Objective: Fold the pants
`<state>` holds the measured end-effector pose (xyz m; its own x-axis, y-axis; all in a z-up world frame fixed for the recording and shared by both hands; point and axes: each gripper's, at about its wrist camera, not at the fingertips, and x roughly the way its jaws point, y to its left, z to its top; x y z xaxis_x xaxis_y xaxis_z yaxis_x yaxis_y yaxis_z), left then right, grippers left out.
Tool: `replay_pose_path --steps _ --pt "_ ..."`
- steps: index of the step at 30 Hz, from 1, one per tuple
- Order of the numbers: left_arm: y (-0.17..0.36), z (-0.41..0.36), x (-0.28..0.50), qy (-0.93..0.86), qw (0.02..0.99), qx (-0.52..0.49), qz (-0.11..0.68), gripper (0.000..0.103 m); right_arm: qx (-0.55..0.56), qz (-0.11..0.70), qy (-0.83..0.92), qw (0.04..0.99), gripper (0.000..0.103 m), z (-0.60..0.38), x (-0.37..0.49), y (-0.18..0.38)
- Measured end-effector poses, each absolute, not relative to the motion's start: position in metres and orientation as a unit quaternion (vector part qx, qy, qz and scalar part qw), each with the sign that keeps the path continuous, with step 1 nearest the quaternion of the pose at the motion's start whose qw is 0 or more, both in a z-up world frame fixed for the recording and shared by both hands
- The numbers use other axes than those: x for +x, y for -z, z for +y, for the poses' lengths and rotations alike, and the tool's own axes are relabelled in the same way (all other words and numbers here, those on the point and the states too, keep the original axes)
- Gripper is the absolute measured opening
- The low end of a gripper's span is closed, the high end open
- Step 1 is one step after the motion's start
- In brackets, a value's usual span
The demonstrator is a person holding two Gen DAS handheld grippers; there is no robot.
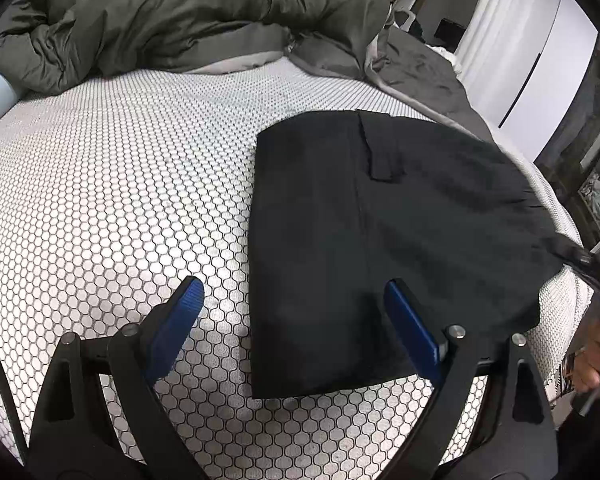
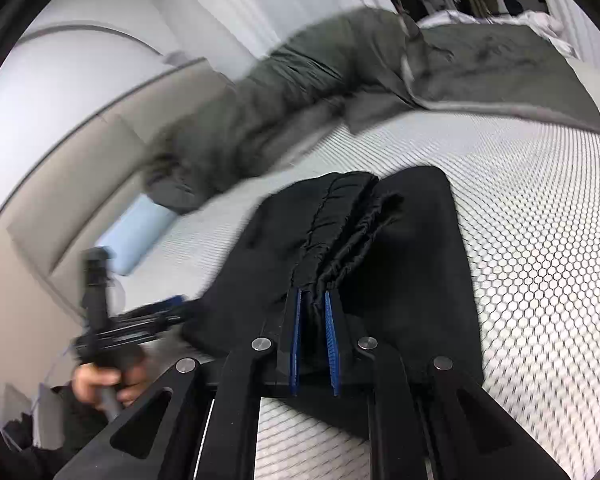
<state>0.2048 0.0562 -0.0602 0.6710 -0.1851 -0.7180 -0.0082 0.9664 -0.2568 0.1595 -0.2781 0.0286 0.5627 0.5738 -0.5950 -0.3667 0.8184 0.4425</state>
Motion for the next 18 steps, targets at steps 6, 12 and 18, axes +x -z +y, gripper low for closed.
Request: replay_pose_path --steps 6,12,18 --pt "0.061 0.056 0.202 0.049 0.904 -0.117 0.408 0.090 0.100 0.480 -0.207 0.847 0.011 -0.289 0.164 0.018" --pt "0.055 0.038 0.200 0.061 0.914 -0.093 0.391 0.090 0.075 0.454 -0.191 0.867 0.016 -0.295 0.153 0.016" --pt "0.053 -0.007 0.192 0.110 0.922 -0.027 0.371 0.087 0.103 0.409 -0.210 0.882 0.058 -0.277 0.151 0.007"
